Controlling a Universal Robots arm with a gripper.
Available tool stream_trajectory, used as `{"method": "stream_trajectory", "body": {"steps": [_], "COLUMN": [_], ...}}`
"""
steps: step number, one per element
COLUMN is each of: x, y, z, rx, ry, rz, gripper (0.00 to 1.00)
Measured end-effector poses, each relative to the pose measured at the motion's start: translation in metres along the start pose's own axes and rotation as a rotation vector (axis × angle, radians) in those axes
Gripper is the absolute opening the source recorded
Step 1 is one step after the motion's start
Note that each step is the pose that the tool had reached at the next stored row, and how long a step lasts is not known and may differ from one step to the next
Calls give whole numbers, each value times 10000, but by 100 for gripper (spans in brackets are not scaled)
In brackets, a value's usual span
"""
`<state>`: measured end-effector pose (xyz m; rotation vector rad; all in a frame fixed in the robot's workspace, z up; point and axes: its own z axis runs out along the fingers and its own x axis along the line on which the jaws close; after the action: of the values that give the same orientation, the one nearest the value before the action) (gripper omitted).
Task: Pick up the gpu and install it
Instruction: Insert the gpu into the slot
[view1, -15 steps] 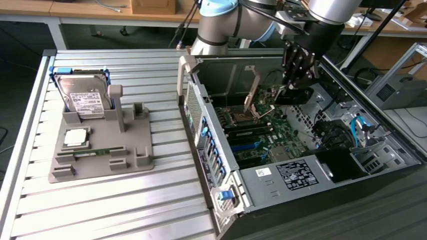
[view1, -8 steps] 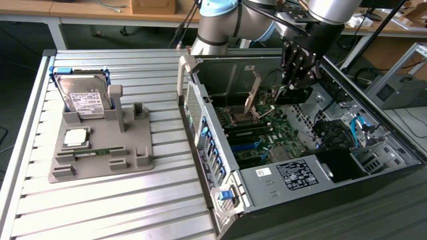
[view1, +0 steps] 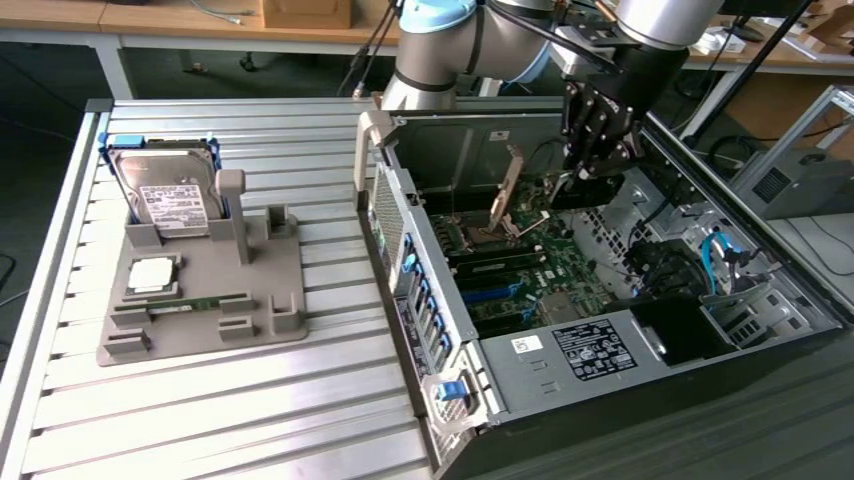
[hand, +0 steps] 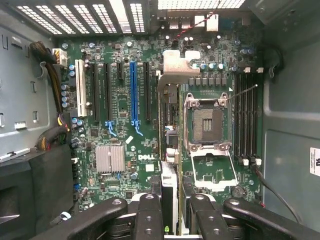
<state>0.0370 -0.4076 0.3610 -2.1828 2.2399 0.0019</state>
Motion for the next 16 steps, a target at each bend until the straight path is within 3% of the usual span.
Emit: {"method": "stream_trajectory", "body": {"steps": [16], "x": [56], "y": [11], "z": [26], "rx": [-1], "ry": [4], "rz": [-3], "gripper": [27]}}
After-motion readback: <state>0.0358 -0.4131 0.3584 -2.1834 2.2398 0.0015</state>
